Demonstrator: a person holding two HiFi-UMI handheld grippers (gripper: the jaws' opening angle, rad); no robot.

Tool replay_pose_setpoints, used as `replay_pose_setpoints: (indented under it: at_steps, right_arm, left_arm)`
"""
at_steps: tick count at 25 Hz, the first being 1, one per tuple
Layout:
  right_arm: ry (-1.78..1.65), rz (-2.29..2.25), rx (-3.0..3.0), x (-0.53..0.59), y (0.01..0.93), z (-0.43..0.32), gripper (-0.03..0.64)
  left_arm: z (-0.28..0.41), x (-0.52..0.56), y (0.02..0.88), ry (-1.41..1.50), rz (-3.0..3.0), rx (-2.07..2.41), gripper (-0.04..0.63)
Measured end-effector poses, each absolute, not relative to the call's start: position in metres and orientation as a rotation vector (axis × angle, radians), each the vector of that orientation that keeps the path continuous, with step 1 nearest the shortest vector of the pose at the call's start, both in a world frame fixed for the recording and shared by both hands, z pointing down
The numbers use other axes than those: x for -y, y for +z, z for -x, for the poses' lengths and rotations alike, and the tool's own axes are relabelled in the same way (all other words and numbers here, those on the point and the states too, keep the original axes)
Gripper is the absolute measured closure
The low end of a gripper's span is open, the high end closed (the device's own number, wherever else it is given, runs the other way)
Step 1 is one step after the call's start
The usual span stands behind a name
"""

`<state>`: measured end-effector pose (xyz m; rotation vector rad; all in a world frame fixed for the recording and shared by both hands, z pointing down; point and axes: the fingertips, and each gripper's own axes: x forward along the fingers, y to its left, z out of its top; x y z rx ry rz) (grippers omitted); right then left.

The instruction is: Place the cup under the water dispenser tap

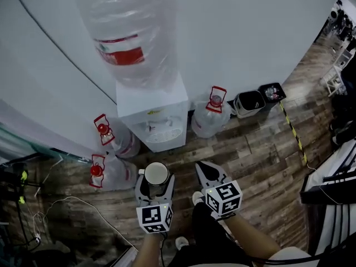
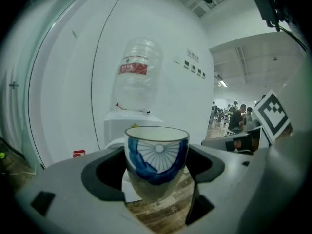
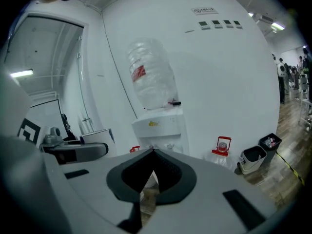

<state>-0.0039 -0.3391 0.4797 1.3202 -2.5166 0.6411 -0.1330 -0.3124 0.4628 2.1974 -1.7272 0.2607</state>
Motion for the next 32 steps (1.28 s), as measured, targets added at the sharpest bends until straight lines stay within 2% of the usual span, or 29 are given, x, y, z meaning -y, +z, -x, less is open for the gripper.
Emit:
replay_pose_setpoints:
  at_steps: [17, 32]
  right_arm:
    - [0.656, -1.345, 2.505, 0.442, 0.685, -0.003, 0.595]
    - [0.667, -1.417, 2.506, 0.492, 0.752, -0.006, 0.595]
  left_arm:
    - [0.123, 0.425, 0.666, 0.303, -2.165, 1.721, 0.186]
    - [0.112, 0.511, 0.769, 0.335, -2.12, 1.841, 0.186]
